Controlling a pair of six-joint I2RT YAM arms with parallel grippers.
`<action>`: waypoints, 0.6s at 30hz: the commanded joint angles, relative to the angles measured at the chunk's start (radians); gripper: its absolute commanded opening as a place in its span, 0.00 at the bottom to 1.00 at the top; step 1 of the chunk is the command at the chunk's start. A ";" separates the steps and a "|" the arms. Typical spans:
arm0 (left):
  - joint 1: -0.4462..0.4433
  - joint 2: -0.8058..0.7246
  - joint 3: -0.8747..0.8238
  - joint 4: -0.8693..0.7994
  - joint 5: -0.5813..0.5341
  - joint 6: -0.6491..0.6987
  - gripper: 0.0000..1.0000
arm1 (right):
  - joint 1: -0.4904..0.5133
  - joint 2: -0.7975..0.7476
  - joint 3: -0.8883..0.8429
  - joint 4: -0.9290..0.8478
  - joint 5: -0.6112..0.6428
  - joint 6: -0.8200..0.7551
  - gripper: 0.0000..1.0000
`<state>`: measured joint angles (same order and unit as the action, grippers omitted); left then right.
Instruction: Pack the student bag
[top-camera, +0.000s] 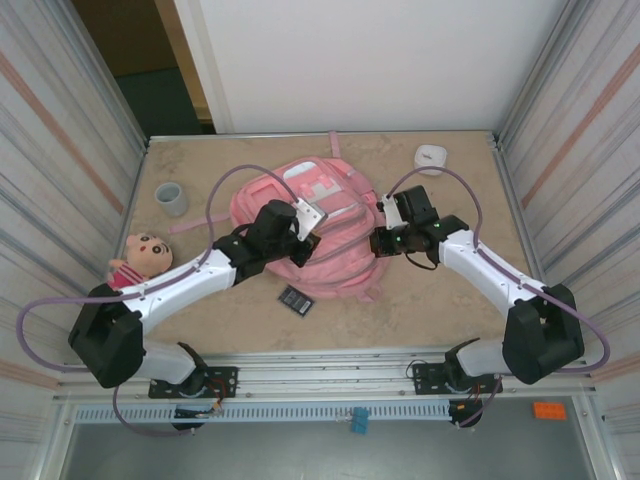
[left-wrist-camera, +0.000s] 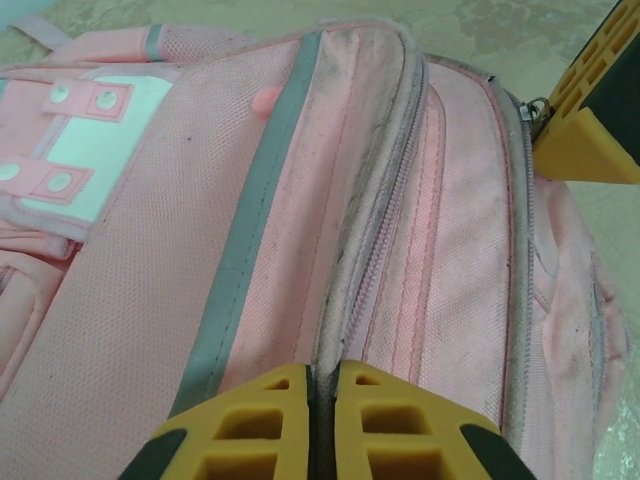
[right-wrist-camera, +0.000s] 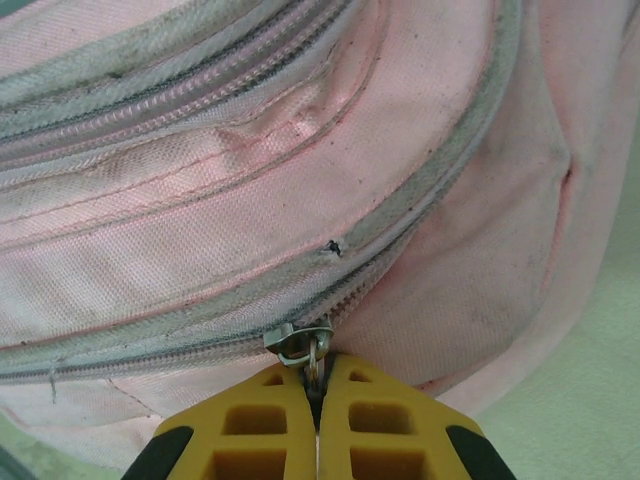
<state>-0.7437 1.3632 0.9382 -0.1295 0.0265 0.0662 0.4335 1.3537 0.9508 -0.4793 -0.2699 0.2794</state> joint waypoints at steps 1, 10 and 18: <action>0.044 -0.058 -0.020 -0.007 -0.025 0.039 0.00 | 0.012 -0.036 -0.038 -0.064 0.004 0.022 0.00; 0.075 0.037 0.100 -0.019 0.041 0.080 0.00 | 0.166 -0.175 -0.115 -0.002 0.051 0.223 0.00; 0.065 0.009 0.111 -0.027 0.191 0.162 0.45 | 0.121 -0.203 -0.134 -0.005 -0.023 0.166 0.00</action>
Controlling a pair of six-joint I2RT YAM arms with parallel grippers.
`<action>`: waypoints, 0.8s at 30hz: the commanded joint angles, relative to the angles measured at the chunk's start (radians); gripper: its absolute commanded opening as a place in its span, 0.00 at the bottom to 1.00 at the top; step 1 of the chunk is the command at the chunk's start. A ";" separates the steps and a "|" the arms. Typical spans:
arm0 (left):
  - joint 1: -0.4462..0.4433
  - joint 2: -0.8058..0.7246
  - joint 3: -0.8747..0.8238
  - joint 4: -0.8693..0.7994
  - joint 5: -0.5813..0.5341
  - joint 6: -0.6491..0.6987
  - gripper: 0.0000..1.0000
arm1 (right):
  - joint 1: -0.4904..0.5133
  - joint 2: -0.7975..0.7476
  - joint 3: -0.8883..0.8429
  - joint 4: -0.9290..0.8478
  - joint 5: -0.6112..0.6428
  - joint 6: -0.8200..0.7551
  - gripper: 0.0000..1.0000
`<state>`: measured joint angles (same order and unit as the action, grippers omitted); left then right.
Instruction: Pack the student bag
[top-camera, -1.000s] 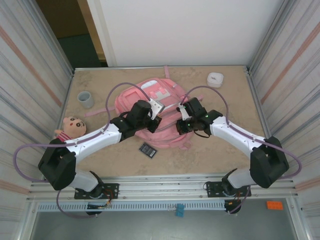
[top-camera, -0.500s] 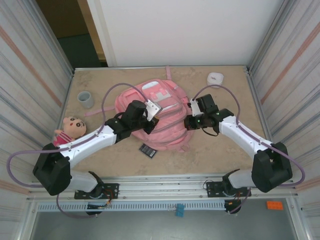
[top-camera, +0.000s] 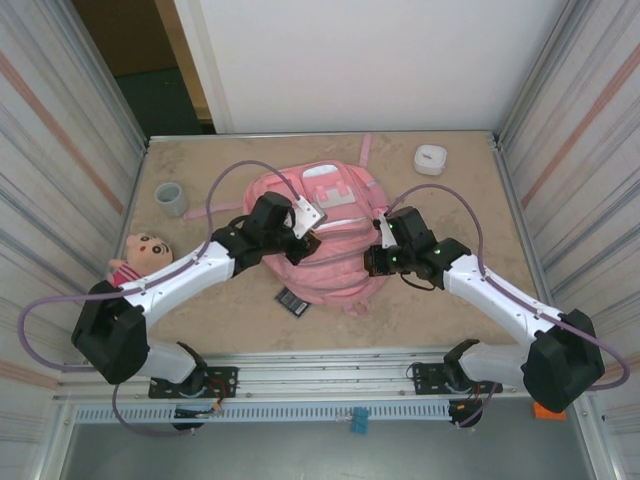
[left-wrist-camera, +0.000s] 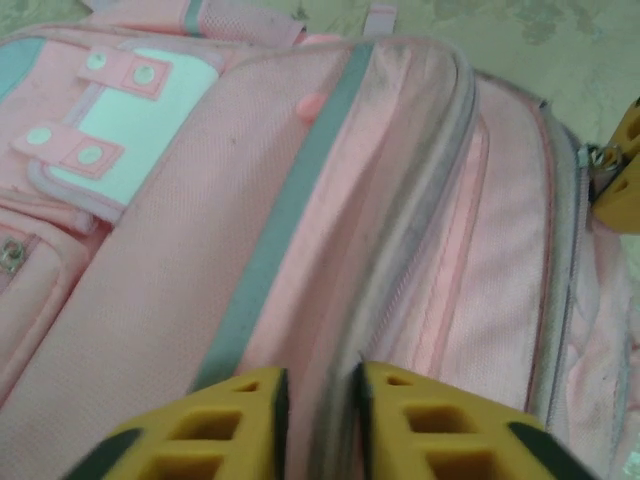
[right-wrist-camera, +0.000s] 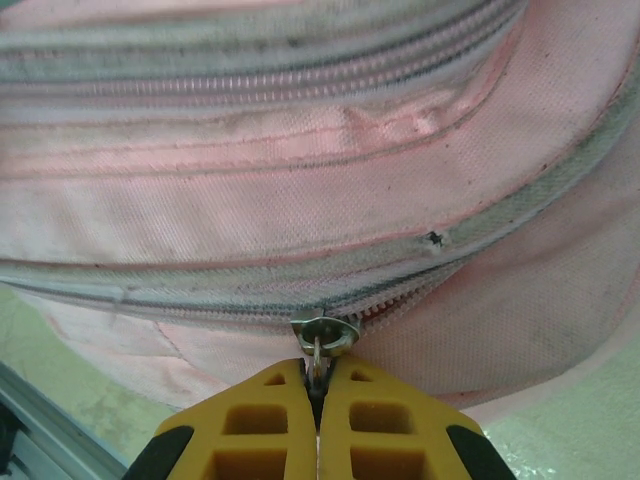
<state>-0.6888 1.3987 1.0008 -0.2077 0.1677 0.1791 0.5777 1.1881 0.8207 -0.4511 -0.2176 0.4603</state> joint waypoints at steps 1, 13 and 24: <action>-0.002 -0.035 0.046 0.045 0.053 0.065 0.51 | -0.043 -0.033 -0.002 -0.032 -0.112 -0.023 0.00; -0.205 0.101 0.112 0.029 -0.053 0.210 0.77 | -0.095 -0.028 -0.003 -0.005 -0.251 -0.032 0.00; -0.203 0.220 0.176 -0.012 -0.128 0.271 0.30 | -0.152 -0.075 -0.011 0.014 -0.317 -0.019 0.00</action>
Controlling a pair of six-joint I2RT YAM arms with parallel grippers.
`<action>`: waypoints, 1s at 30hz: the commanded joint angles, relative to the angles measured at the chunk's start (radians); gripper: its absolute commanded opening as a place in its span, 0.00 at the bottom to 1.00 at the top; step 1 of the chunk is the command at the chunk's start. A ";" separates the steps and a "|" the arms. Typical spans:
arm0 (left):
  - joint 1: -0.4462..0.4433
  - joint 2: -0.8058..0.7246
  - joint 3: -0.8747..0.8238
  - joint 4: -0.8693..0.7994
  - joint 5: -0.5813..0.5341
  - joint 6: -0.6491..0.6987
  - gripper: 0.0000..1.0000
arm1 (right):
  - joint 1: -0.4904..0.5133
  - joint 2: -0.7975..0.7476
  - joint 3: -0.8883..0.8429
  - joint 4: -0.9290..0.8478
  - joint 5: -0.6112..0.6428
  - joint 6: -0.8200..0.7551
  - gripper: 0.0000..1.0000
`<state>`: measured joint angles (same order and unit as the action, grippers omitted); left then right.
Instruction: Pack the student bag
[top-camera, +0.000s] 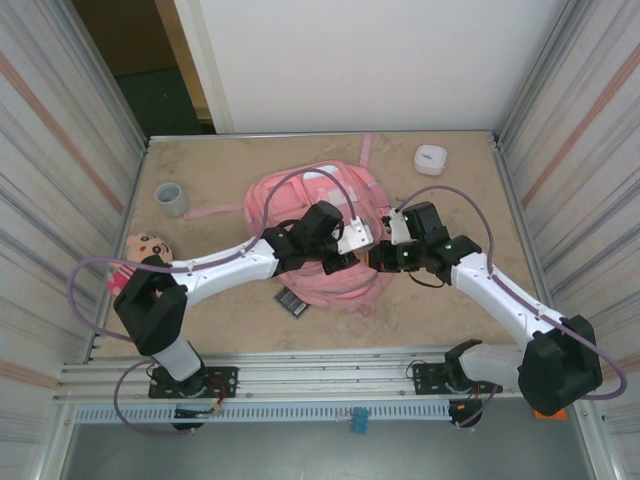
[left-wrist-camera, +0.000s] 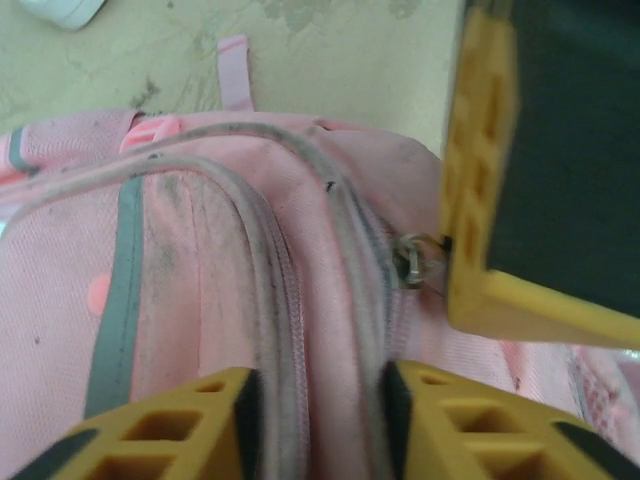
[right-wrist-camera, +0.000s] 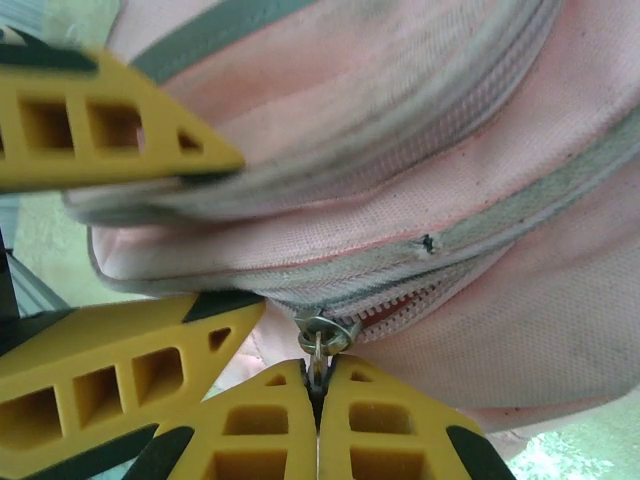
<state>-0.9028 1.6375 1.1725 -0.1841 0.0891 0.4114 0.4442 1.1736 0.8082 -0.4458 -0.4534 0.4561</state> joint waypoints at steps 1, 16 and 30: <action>0.014 -0.031 -0.008 -0.041 -0.042 0.045 0.23 | -0.031 -0.062 -0.001 0.007 -0.089 -0.017 0.00; 0.096 -0.271 -0.184 -0.114 0.230 0.174 0.08 | -0.261 0.095 0.045 -0.043 -0.171 -0.152 0.00; 0.003 -0.320 -0.200 0.006 0.031 -0.006 0.68 | -0.217 0.053 0.039 -0.014 -0.225 -0.117 0.00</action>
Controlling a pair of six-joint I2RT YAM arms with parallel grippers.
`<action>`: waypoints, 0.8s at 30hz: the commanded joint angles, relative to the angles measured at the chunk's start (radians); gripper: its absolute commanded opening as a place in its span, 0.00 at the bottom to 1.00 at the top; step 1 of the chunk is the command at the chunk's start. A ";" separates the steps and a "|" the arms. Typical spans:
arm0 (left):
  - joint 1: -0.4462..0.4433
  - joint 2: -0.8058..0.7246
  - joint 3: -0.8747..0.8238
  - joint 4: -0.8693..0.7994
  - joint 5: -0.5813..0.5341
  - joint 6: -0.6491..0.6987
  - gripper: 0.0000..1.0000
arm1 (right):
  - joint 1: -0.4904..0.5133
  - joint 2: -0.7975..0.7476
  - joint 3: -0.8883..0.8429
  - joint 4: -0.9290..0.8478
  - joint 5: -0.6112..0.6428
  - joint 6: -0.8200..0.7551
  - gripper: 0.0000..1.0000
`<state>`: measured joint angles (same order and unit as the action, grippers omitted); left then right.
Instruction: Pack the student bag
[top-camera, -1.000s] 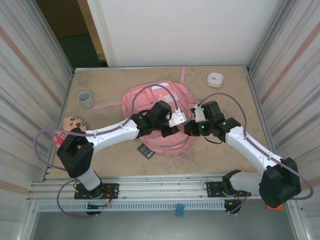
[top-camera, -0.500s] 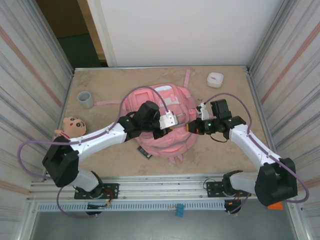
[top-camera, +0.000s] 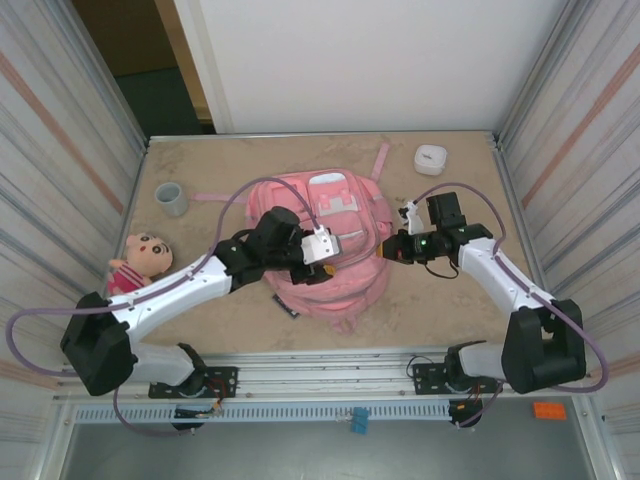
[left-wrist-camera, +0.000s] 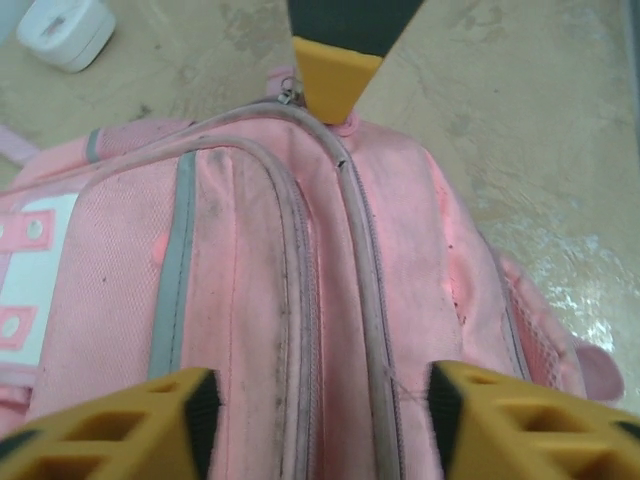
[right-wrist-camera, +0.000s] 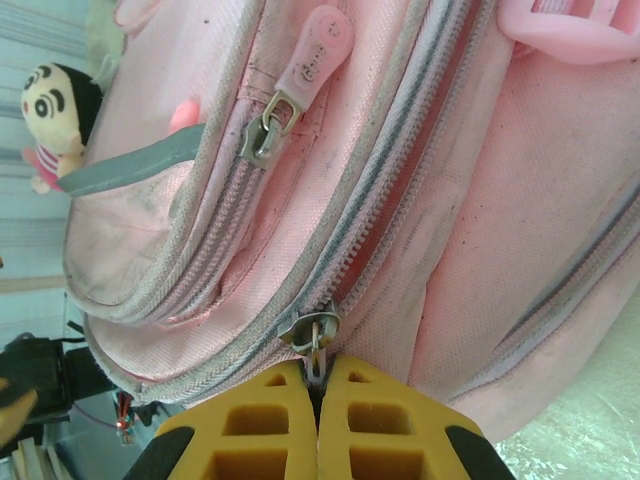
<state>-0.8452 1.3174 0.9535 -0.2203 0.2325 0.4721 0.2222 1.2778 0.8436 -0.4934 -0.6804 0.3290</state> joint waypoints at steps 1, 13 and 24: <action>-0.079 0.019 0.034 0.052 -0.156 -0.076 0.73 | 0.009 -0.060 0.001 0.035 0.002 0.013 0.00; -0.140 0.291 0.230 0.069 -0.363 -0.097 0.40 | 0.048 -0.117 -0.003 0.045 -0.012 0.039 0.00; -0.097 0.145 0.084 -0.023 -0.072 0.094 0.01 | -0.051 0.009 0.068 -0.042 0.052 -0.112 0.00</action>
<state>-0.9619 1.5375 1.0809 -0.1490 0.0509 0.4721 0.2241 1.2484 0.8463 -0.5179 -0.6861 0.3019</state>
